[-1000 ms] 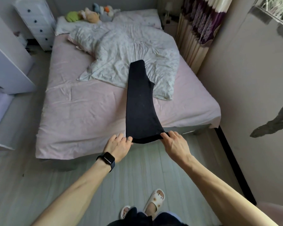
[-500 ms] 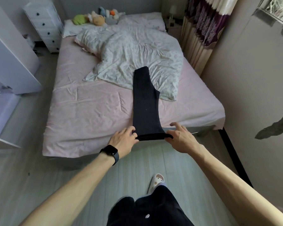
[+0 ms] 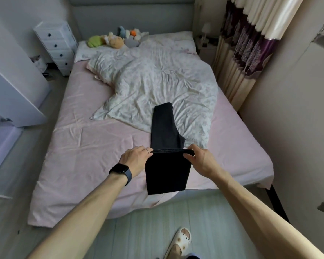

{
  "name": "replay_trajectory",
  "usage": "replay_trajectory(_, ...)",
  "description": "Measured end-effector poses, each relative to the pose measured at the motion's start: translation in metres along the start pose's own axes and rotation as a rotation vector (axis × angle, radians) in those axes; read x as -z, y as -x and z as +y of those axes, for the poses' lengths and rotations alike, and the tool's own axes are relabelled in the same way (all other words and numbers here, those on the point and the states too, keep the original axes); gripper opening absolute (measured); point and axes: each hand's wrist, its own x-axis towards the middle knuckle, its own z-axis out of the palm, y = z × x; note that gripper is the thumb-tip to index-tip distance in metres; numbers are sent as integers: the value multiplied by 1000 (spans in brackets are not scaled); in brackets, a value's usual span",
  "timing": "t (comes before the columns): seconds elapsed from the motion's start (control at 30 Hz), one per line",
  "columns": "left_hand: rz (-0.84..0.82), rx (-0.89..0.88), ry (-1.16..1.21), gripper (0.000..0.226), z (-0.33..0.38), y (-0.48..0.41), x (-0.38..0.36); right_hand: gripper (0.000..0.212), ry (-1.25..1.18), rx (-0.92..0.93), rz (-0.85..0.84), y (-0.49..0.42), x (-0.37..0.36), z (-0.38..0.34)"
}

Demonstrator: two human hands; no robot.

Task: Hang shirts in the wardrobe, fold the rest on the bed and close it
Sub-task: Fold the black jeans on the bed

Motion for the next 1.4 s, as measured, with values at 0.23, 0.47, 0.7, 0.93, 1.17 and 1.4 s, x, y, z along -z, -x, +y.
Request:
replay_trajectory(0.23, 10, 96, -3, 37, -23, -99, 24, 19, -54, 68, -20, -102, 21, 3)
replay_trajectory(0.47, 5, 182, 184, 32, -62, -202, 15, 20, -130, -26, -39, -225, 6, 13)
replay_trajectory(0.7, -29, 129, 169, 37, -117, -347, -22, 9, -206, -196, 19, -360, -28, 41)
replay_trajectory(0.93, -20, 134, 154, 36, -171, -480, -108, 13, -204, -271, 51, -484, -88, 92)
replay_trajectory(1.17, 60, 210, 273, 30, -202, -584, -208, 15, -242, -319, 85, -580, -152, 153)
replay_trajectory(1.4, 99, 260, 394, 29, -211, -621, -266, 21, -335, -327, 136, -601, -190, 178)
